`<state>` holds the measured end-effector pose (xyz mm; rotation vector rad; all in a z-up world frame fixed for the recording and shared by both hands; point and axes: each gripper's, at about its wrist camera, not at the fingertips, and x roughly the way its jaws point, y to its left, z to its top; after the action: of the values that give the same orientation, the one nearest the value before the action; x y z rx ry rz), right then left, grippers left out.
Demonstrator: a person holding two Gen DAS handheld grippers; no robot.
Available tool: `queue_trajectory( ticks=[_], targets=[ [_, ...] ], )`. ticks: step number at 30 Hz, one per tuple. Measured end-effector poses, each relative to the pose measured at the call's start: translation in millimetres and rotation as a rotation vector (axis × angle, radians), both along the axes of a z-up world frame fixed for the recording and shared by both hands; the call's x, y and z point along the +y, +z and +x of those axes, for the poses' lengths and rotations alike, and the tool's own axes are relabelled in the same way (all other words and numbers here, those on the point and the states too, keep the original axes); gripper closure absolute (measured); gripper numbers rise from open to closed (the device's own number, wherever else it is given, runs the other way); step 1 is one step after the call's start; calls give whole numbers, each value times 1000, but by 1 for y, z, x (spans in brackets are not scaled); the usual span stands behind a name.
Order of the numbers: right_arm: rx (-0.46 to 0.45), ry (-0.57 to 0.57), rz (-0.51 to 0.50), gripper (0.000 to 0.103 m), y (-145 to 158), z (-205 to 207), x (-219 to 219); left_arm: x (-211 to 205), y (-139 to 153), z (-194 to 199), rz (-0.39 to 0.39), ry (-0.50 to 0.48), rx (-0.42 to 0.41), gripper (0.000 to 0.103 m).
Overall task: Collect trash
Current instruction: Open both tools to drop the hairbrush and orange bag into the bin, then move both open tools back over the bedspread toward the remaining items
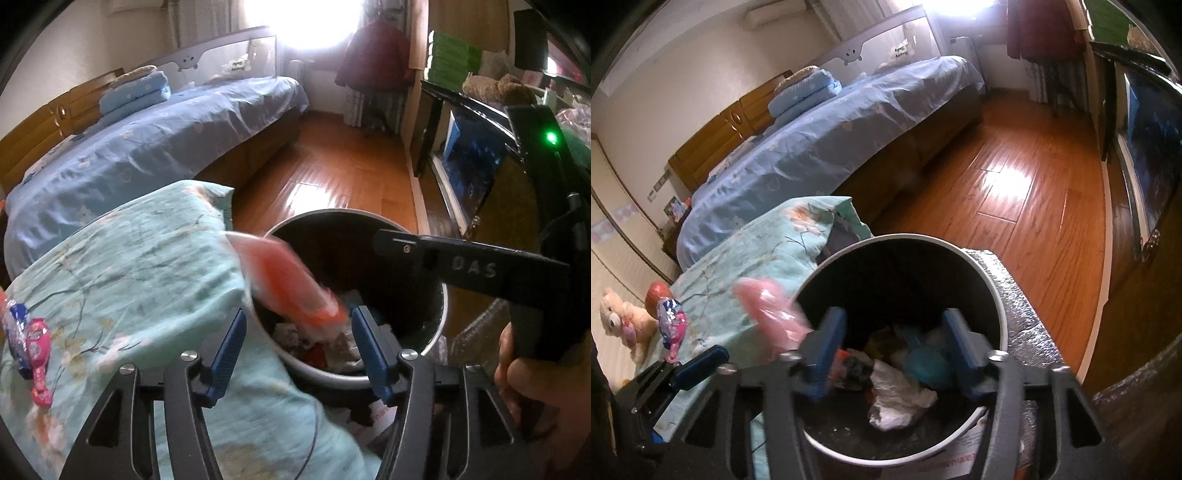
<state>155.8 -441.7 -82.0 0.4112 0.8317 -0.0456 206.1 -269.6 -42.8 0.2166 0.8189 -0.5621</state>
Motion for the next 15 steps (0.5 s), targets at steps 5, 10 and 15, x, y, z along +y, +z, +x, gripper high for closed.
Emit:
queue_trajectory(
  ticks=[5, 10, 15],
  targets=[
    [-25, 17, 13, 24, 6, -6, 14, 31, 1, -11, -17, 61, -5, 39],
    [-37, 52, 24, 19, 7, -11, 40, 65, -1, -21, -34, 133, 10, 38],
    [-39, 90, 33, 15, 7, -13, 67, 106, -1, -30, -54, 216, 22, 38]
  ],
)
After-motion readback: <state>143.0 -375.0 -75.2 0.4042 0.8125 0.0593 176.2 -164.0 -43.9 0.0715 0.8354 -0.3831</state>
